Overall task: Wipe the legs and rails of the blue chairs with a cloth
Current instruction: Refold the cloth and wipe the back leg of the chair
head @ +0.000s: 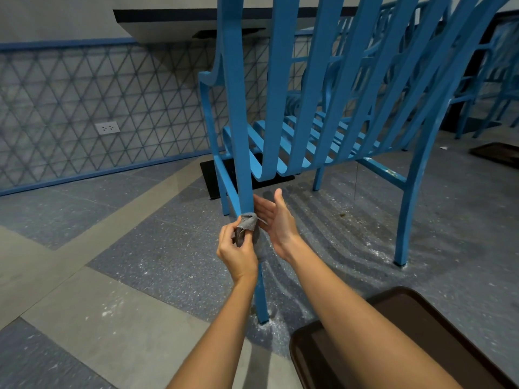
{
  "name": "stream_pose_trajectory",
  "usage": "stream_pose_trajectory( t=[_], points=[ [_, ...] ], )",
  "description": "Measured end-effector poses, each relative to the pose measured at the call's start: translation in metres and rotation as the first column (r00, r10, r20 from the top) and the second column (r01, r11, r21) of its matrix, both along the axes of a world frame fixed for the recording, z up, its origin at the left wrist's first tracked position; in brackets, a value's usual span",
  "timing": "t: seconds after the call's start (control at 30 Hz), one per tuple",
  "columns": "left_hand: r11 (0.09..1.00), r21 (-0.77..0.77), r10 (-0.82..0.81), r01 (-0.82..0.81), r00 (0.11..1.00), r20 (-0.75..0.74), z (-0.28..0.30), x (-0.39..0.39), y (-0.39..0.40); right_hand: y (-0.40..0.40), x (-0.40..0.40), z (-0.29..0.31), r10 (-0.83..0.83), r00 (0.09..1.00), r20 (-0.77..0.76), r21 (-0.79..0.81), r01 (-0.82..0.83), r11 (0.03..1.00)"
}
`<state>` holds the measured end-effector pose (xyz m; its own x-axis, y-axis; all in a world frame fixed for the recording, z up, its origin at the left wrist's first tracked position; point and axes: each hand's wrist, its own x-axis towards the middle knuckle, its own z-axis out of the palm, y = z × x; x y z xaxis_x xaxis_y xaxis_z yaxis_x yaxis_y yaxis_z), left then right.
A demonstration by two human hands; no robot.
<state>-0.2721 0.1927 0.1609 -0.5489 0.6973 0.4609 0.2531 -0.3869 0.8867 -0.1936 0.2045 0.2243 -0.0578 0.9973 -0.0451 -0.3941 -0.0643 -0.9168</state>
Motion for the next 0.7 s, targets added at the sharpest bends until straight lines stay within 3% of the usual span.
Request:
stream_pose_trajectory(
  t=[0.17,0.33,0.57,0.7],
  points=[
    [0.996,-0.087,-0.034,0.035,0.999,0.012,-0.014,-0.005,-0.002,-0.002,-0.003,-0.008,-0.026,0.998,-0.053,-0.006,0.026,1.0],
    [0.979,-0.189,-0.051,0.079,0.988,0.148,-0.015,-0.006,-0.008,-0.008,-0.008,-0.016,-0.061,0.989,-0.136,-0.036,0.057,0.998],
    [0.994,-0.057,-0.079,0.089,0.983,0.165,0.004,-0.003,-0.014,-0.016,-0.007,-0.014,-0.143,0.986,0.089,-0.077,0.15,0.986],
    [0.993,-0.055,-0.092,0.102,0.984,0.154,0.002,-0.004,-0.013,-0.017,-0.009,-0.021,-0.167,0.981,0.097,-0.123,0.178,0.976]
  ],
)
